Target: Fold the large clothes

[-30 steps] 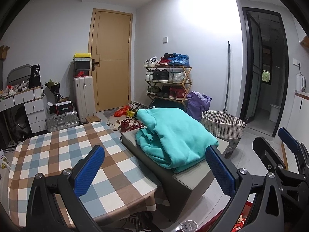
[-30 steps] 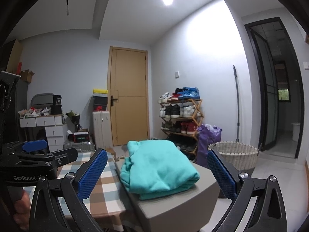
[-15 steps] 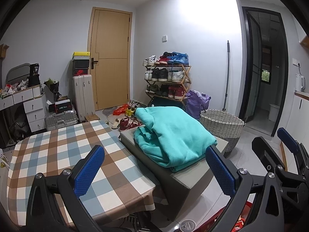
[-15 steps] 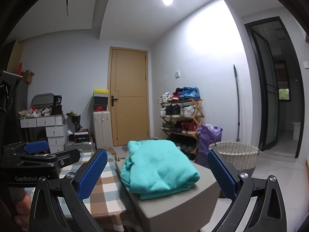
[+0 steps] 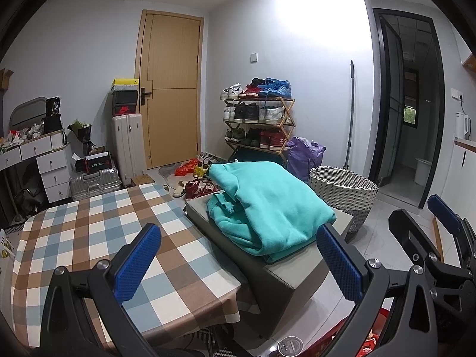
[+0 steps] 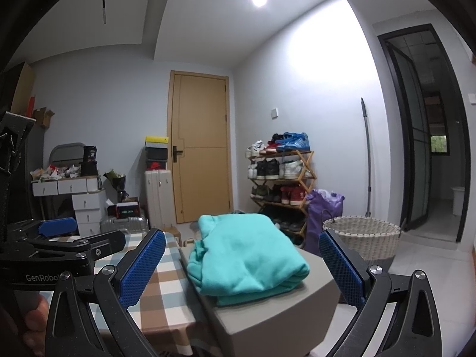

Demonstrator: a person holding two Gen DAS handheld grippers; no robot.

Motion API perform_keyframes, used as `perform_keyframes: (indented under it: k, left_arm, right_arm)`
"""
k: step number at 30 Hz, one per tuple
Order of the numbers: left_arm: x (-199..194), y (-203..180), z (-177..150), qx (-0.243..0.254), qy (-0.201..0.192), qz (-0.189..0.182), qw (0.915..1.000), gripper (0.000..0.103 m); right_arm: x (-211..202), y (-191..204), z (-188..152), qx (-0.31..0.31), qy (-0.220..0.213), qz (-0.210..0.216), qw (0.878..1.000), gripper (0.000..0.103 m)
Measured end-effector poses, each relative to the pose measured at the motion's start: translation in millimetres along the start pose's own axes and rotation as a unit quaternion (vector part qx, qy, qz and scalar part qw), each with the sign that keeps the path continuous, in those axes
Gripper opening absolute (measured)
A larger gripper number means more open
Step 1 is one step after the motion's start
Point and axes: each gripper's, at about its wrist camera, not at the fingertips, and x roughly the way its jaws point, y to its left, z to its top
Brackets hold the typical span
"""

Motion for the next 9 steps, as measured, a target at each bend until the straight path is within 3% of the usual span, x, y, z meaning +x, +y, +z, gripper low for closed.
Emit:
perform_keyframes:
  k: [9]
  left_arm:
    - [-0.3, 4.6, -0.4, 0.003, -0.017, 0.003, 0.9998, 0.102]
  right_arm:
    - [3.8, -2.7, 1.1, 0.005, 0.004, 0.002, 1.000, 0.103]
